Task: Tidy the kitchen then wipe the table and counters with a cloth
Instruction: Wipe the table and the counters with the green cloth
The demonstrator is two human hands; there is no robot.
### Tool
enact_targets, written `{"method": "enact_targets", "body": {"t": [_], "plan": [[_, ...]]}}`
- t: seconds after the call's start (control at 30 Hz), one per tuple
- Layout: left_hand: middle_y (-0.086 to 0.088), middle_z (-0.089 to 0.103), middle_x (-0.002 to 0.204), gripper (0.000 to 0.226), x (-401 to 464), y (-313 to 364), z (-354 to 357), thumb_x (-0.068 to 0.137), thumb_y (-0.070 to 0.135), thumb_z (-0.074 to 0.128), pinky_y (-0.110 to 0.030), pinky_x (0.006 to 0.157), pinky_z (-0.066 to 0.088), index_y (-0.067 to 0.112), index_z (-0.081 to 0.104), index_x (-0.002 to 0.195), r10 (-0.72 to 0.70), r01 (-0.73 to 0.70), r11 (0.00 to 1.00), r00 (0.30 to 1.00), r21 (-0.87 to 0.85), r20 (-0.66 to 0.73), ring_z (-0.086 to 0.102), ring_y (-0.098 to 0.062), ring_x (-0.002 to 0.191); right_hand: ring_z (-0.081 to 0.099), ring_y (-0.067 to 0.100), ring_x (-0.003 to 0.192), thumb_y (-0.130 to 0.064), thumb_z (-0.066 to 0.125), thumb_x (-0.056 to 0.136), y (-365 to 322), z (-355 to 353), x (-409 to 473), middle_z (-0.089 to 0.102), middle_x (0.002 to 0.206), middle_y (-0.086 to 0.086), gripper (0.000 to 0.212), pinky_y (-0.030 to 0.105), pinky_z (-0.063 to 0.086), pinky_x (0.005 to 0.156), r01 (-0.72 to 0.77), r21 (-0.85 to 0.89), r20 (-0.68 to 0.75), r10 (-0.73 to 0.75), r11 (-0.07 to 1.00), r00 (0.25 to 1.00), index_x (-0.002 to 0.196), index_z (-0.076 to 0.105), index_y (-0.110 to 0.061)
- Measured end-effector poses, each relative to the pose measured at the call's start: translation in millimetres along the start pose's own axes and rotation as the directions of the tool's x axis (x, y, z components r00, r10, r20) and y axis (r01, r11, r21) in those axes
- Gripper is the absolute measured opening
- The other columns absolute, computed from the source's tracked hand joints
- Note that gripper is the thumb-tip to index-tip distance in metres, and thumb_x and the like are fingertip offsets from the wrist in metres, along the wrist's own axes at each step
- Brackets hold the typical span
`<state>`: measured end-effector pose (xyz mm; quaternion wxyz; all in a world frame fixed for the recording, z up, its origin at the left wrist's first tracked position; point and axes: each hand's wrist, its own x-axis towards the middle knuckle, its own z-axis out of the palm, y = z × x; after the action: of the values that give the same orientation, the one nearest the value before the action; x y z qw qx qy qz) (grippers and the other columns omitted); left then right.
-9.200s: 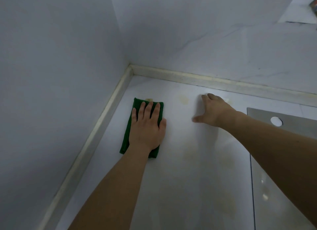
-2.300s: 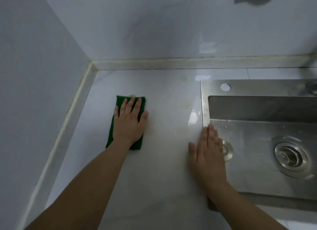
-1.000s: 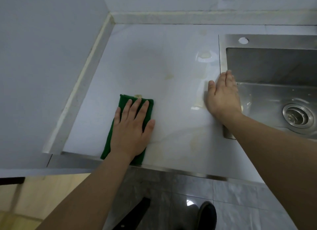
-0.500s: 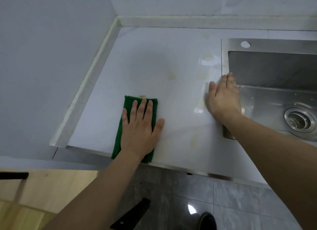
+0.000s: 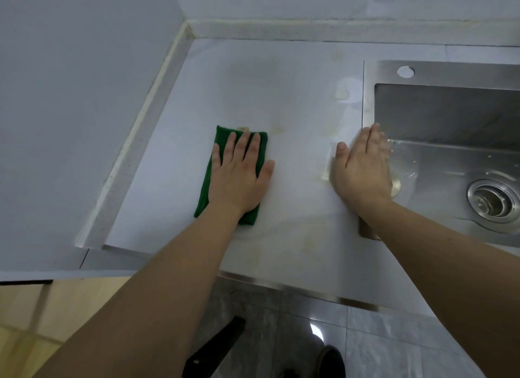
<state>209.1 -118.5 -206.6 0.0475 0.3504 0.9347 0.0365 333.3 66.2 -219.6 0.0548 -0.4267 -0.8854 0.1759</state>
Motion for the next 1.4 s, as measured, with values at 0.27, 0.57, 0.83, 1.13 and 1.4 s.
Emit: {"method": "enact_targets", "body": {"t": [0.27,0.57,0.83,1.13,1.4], "plan": [[0.002,0.003,0.163,0.065,55,5,-3,0.099,0.054,0.019,-0.046,0.12,-0.006,0.023,0.007,0.156,-0.012,0.012,1.0,1.0,-0.004,-0.008,-0.002,-0.018,0.149,0.004,0.03,0.147,-0.046,0.015,0.097,0,-5,-3,0.005,0.159,0.02,0.072,0.037,0.001,0.119,0.027,0.066,-0.014,-0.026,0.997,1.0,0.15,0.011,0.003],[0.002,0.004,0.163,0.064,94,4,-6,0.1,0.052,0.02,-0.044,0.12,-0.007,0.023,0.008,0.155,-0.002,0.002,1.0,0.999,0.0,-0.045,-0.001,-0.019,0.149,0.03,0.032,0.137,-0.036,0.025,0.099,6,-24,69,0.036,0.146,0.019,0.054,0.046,0.016,0.118,0.107,0.021,-0.107,-0.104,0.994,0.989,0.138,0.039,-0.002],[0.002,0.001,0.163,0.065,155,-3,-10,0.099,0.054,0.017,-0.044,0.119,-0.008,0.024,0.006,0.156,0.01,-0.01,1.0,0.999,0.003,-0.044,-0.003,-0.018,0.149,-0.003,0.024,0.148,-0.045,0.01,0.097,0,-26,153,0.001,0.162,0.009,0.068,0.043,-0.003,0.12,0.134,-0.124,0.0,-0.135,0.983,0.991,0.154,0.005,-0.008],[0.0,0.006,0.163,0.067,248,-7,-15,0.098,0.056,0.018,-0.046,0.119,-0.007,0.023,0.008,0.156,0.022,-0.022,1.0,0.999,-0.008,-0.037,-0.001,-0.019,0.149,0.009,0.023,0.148,-0.041,0.009,0.093,-2,-12,181,0.017,0.159,0.011,0.069,0.041,0.0,0.12,0.023,-0.043,-0.1,-0.027,0.999,0.995,0.15,0.024,-0.004],[-0.003,0.012,0.161,0.067,286,-3,-22,0.098,0.056,0.021,-0.046,0.12,-0.005,0.023,0.01,0.155,-0.011,0.01,1.0,0.999,-0.026,-0.036,0.001,-0.021,0.149,0.01,0.024,0.148,-0.045,0.002,0.091,-1,-9,184,0.019,0.159,0.011,0.076,0.04,0.0,0.119,0.046,-0.048,-0.117,-0.052,0.998,0.992,0.149,0.025,-0.002]]}}
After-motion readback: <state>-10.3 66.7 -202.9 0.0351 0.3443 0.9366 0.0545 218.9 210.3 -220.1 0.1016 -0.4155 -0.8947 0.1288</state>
